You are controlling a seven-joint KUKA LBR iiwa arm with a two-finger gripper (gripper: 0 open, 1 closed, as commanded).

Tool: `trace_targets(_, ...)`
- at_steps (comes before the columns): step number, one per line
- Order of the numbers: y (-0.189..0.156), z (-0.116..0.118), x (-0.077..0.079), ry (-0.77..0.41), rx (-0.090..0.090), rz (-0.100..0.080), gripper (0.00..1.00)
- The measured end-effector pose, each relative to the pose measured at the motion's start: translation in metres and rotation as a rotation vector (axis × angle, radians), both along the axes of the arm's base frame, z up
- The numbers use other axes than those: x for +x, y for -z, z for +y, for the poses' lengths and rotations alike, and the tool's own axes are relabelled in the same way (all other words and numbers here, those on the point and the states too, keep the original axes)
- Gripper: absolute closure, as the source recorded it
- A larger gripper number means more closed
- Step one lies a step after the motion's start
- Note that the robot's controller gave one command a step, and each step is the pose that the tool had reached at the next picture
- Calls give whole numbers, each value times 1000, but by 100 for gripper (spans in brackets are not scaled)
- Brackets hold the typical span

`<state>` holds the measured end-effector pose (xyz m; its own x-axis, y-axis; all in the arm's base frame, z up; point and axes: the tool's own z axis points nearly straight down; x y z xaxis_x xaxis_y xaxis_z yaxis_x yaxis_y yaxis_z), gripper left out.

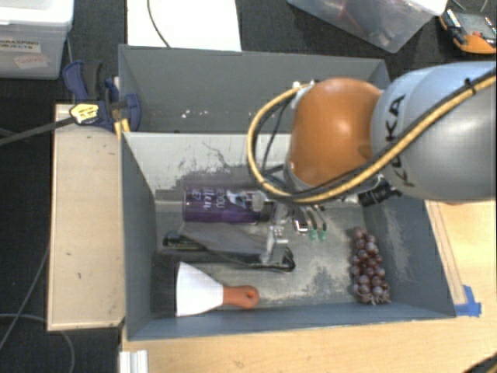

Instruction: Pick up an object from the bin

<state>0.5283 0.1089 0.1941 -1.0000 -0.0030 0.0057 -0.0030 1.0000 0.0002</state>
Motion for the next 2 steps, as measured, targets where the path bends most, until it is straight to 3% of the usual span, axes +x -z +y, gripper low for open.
trace_targets(1, -4, -1, 2, 6, 1, -8, 0)
trace_targets(2, 126, -11, -20, -71, 1, -7, 0)
